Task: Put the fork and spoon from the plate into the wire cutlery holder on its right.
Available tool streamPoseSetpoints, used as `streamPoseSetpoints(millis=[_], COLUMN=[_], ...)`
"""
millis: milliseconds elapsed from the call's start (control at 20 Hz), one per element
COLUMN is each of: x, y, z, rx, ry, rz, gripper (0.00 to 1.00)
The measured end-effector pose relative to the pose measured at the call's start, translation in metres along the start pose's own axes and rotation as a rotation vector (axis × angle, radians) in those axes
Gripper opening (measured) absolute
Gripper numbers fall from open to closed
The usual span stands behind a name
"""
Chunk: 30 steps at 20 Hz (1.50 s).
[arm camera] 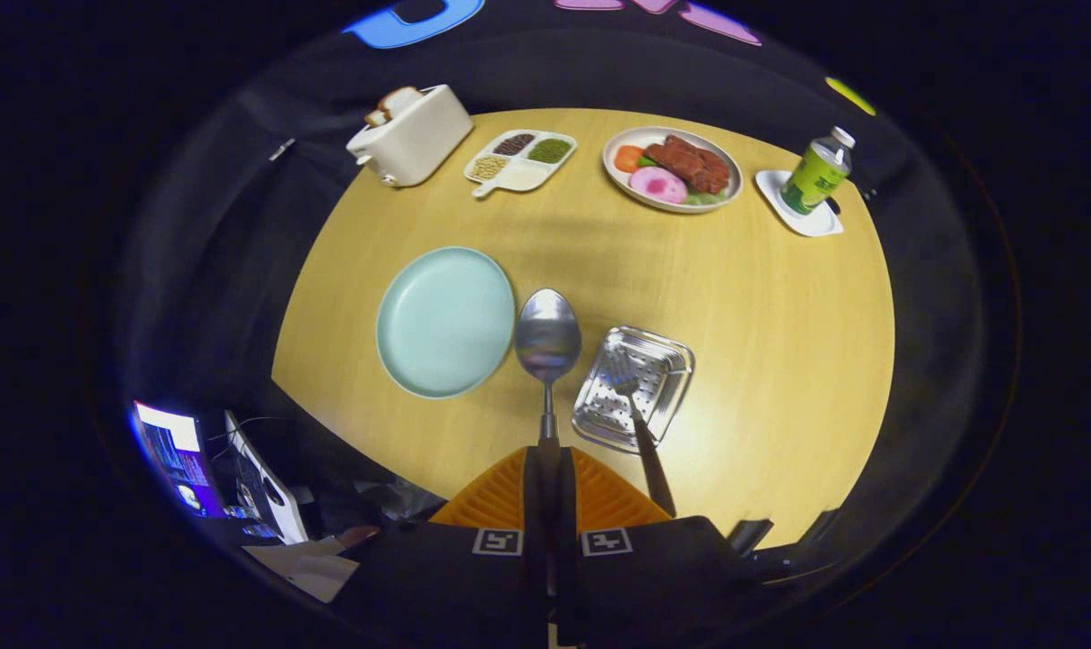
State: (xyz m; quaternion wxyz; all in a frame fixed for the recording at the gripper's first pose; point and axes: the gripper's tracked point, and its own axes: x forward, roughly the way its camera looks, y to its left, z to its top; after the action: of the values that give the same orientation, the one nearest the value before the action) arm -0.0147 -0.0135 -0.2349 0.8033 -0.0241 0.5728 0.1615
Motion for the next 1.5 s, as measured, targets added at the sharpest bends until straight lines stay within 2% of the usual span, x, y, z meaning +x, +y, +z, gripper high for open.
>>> streamPoseSetpoints(millis=[200,300,450,700,900,950,1100,1200,1250,1350,1500], x=[0.006,0.010,0.019,0.027,0.027,0.024,0.014,-0.003,-0.010,-0.033,-0.070], y=[-0.025,-0.026,-0.023,-0.027,-0.023,-0.022,-0.025,-0.023,-0.021,-0.016,-0.009], z=[-0.017,-0.021,-0.020,-0.015,-0.008,-0.006,0.004,0.015,0.020,0.039,0.067], rx=[0.064,0.114,0.118,0.169,0.174,0.173,0.154,0.141,0.136,0.136,0.125], ry=[0.076,0.118,0.155,0.170,0.146,0.131,0.060,-0.023,-0.061,-0.172,-0.345], rz=[0.009,0.033,0.038,0.024,0.031,0.033,0.017,0.019,0.026,0.039,0.041], gripper=[0.09,0.09,0.09,0.11,0.16,0.26,0.43,0.67,0.92,1.00,0.99])
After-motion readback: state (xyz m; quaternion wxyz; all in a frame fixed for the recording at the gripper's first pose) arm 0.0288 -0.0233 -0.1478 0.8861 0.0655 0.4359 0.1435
